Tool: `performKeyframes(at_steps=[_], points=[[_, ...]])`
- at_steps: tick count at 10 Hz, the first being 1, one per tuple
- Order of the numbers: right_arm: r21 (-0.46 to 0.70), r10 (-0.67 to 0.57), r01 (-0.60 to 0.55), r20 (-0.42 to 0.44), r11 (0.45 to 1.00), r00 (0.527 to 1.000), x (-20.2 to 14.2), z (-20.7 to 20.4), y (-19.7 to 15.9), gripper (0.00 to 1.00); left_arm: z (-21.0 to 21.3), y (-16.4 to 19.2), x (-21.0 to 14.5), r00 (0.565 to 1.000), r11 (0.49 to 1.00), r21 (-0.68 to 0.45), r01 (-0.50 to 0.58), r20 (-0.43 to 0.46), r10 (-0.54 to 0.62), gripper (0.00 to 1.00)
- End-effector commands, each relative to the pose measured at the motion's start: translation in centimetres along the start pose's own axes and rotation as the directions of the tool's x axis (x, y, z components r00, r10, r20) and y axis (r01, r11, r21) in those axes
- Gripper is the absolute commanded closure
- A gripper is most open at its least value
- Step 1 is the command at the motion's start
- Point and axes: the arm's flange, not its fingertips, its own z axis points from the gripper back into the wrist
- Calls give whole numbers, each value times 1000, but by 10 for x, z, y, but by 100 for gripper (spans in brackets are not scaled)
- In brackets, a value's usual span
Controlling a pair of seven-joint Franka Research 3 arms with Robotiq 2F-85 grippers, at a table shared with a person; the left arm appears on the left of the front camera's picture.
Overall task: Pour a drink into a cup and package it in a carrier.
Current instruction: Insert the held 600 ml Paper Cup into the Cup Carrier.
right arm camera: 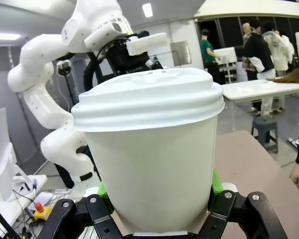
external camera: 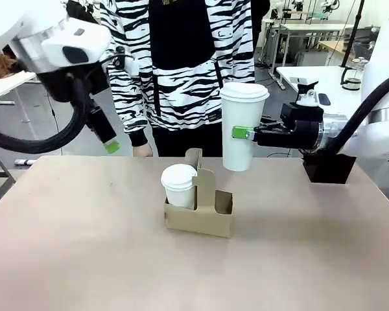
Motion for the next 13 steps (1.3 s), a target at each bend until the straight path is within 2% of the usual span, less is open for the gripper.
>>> performKeyframes(at_steps=[1,2,3,4,5,7,9,10,11,12,13], points=[[-27,6,-7,-14,1000,1000,10,2,3,20,7,-10,22,999,999,-21,-50,-17,50,0],[0,0,0,0,1000,1000,0,0,0,20,0,0,0,1000,1000,0,0,0,0,0],[-30,19,-19,3,999,1000,-6,1,-4,20,-7,8,-6,999,1000,30,-5,33,4,0],[-17,28,-28,9,999,1000,-20,-2,-17,20,-17,27,-19,997,999,34,38,70,-40,0],[-21,55,-55,19,998,998,-31,-3,-28,20,-26,44,-35,996,997,52,57,68,-60,0],[46,41,-46,103,998,994,-42,-6,-39,20,-37,66,-60,985,986,93,135,94,-144,0],[60,60,-67,109,996,992,-60,-17,-50,20,-56,76,-85,944,956,78,284,153,-293,0],[77,63,-70,99,995,993,-69,-23,-52,20,-63,81,-98,930,945,45,323,170,-326,0],[88,69,-77,92,993,993,-78,-27,-55,20,-70,85,-109,931,945,16,325,168,-323,0],[116,49,-59,89,991,995,-89,-30,-61,20,-77,89,-112,951,967,-11,255,182,-249,0],[125,41,-49,69,991,997,-97,-33,-62,20,-67,83,-97,945,953,55,297,129,-302,0]])
